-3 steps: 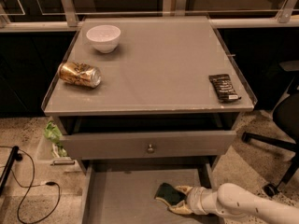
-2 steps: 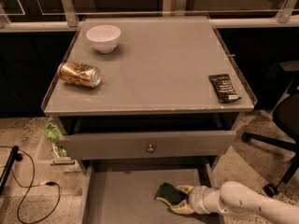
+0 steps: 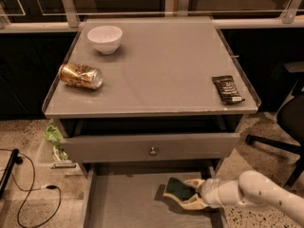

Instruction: Pick sponge from middle drawer and place on counter

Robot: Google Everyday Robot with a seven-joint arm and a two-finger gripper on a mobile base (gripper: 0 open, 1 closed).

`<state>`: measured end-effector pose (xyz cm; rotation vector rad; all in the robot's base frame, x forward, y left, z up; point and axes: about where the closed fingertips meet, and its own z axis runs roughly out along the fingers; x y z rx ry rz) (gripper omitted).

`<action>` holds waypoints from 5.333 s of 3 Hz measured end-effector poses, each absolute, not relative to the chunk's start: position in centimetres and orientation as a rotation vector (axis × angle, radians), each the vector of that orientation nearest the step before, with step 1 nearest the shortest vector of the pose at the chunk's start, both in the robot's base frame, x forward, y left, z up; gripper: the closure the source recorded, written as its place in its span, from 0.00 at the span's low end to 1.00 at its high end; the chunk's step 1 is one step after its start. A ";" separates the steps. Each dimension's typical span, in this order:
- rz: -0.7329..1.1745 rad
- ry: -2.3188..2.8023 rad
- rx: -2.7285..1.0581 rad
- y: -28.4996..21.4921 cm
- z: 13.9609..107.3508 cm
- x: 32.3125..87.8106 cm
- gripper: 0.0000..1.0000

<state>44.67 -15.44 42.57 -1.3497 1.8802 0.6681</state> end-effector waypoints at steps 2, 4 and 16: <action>0.643 1.841 -1.427 -18.9 52.7 45.6 1.00; 0.477 1.825 -1.511 -20.3 60.4 46.0 1.00; 0.245 1.479 -1.683 -7.4 92.2 63.6 1.00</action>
Offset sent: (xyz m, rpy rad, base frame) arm 0.0168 -0.0636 0.1802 -0.1210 -0.0948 0.0673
